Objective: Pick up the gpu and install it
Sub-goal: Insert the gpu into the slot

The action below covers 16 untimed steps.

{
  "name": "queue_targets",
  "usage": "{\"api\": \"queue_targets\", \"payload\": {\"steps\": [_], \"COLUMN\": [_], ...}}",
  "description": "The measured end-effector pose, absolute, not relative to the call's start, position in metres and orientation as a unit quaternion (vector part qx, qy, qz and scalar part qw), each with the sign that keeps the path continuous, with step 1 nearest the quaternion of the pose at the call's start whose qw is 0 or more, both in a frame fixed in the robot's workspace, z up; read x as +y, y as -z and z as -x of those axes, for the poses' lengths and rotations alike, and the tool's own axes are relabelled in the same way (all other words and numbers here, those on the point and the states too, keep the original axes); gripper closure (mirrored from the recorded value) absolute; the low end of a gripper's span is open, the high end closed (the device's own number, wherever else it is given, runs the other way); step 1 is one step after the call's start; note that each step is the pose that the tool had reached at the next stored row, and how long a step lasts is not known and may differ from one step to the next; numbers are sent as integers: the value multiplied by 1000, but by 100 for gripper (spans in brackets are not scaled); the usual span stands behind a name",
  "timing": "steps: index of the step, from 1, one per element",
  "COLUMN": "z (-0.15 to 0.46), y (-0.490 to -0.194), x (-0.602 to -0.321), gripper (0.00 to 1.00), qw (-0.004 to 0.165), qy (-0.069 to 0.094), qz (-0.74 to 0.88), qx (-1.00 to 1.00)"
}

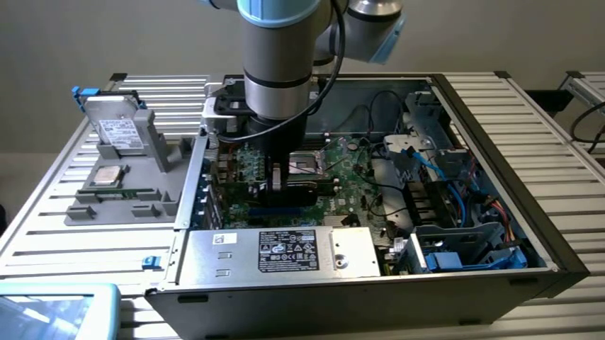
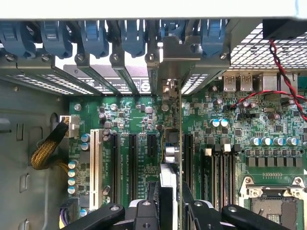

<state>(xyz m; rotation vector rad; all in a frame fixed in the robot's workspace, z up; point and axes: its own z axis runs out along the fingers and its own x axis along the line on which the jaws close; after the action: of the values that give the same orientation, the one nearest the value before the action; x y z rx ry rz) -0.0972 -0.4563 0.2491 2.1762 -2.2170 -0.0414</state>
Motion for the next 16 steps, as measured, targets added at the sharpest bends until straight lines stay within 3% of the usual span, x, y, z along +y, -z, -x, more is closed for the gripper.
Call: {"api": "queue_targets", "payload": {"steps": [16], "z": [99], "y": [-251], "x": [-456], "gripper": [72], "qw": [13], "qy": [9], "qz": [-700], "qx": [-714]}}
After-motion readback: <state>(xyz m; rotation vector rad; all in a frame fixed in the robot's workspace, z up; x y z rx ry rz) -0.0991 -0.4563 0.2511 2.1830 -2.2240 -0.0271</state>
